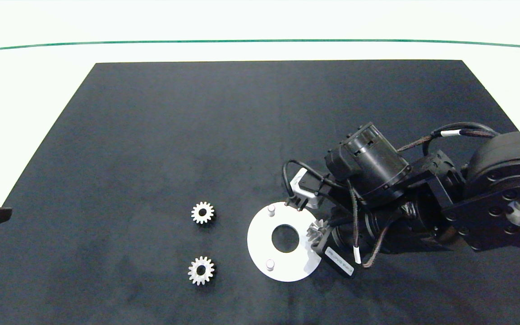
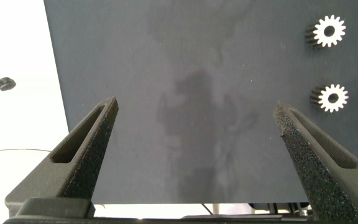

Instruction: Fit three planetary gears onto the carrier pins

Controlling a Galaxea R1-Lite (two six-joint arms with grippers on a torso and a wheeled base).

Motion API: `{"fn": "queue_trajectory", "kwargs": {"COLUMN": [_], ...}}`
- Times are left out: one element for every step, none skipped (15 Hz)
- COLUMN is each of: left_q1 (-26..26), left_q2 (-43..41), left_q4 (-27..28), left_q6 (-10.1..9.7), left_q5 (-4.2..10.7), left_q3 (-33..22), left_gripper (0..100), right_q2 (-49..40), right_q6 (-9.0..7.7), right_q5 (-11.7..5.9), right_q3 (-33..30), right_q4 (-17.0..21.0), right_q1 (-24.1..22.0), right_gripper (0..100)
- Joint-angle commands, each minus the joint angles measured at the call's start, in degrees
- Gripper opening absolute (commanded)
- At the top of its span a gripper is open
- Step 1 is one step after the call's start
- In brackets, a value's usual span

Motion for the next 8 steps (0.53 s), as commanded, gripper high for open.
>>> {"fn": "queue_trajectory", "kwargs": {"left_q1": [0.01,0.01,0.01,0.01,0.01,0.01,0.01,-0.08], "left_q2": [-0.09,-0.18,-0.18,-0.26,-0.26,-0.35,-0.44,-0.53], "left_q4": [0.29,0.29,0.29,0.29,0.29,0.29,0.29,0.29], "left_q6": [0.04,0.04,0.04,0.04,0.04,0.04,0.13,0.13], "left_q5": [0.04,0.04,0.04,0.04,0.04,0.04,0.04,0.04], "left_q3": [0.01,0.01,0.10,0.10,0.19,0.45,0.54,0.71], "left_gripper": [100,100,100,100,100,100,100,100], "right_q2": [0.07,0.07,0.07,0.07,0.07,0.16,0.25,0.42], "right_q6": [-0.11,-0.11,-0.11,-0.11,-0.11,-0.20,-0.11,-0.11], "right_q5": [-0.16,-0.16,-0.16,-0.16,-0.16,-0.16,-0.16,-0.16], "right_q3": [-0.14,-0.14,-0.06,-0.14,-0.32,-0.67,-1.02,-1.02], "right_q4": [0.14,0.14,0.14,0.14,0.14,-0.03,-0.03,-0.12], "right_q1": [0.05,0.05,0.05,0.05,0.05,-0.04,0.05,0.05], "right_gripper": [31,31,31,31,31,31,31,31]}}
